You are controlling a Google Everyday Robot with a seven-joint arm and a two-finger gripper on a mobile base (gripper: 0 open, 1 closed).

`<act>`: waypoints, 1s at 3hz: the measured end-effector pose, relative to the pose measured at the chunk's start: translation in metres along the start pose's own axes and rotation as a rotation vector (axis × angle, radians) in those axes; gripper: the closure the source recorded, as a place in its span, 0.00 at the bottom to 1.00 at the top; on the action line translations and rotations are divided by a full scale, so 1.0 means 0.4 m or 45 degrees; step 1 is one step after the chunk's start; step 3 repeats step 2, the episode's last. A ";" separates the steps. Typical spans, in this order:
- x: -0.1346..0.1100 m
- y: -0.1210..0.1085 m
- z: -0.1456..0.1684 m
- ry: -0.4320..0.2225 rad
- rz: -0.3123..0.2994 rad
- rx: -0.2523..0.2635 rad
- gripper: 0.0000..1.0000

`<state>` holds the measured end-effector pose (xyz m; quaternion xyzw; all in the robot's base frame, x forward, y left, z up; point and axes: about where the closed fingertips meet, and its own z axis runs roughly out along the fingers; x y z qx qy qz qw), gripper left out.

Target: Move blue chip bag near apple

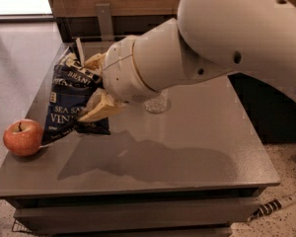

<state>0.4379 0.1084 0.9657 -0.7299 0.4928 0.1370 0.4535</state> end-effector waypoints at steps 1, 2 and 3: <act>-0.015 0.001 -0.002 0.006 -0.015 0.002 0.00; -0.015 0.001 -0.002 0.006 -0.015 0.002 0.00; -0.015 0.001 -0.002 0.006 -0.015 0.002 0.00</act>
Offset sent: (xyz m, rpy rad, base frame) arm -0.0016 0.0013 0.0018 -0.0026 -0.0047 0.0014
